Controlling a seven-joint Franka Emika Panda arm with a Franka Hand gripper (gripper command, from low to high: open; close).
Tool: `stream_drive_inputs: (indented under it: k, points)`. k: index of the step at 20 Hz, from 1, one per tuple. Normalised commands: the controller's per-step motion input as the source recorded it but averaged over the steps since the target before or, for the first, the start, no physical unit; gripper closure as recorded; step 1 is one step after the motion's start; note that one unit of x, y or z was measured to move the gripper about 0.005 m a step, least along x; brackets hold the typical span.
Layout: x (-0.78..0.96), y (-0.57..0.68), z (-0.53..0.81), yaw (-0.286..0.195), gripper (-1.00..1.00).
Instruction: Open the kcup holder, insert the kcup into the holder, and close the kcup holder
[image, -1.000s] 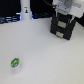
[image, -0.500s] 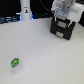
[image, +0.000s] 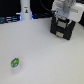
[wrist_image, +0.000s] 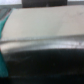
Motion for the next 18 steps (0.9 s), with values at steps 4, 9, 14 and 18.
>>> stream_drive_inputs:
  k: [4,9,14,18]
  points:
    - [0.90,-0.22,0.20,-0.054,1.00]
    - [0.94,-0.25,0.17,-0.061,1.00]
    - [0.95,-0.25,0.13,-0.061,1.00]
    - [0.96,-0.28,0.16,-0.065,1.00]
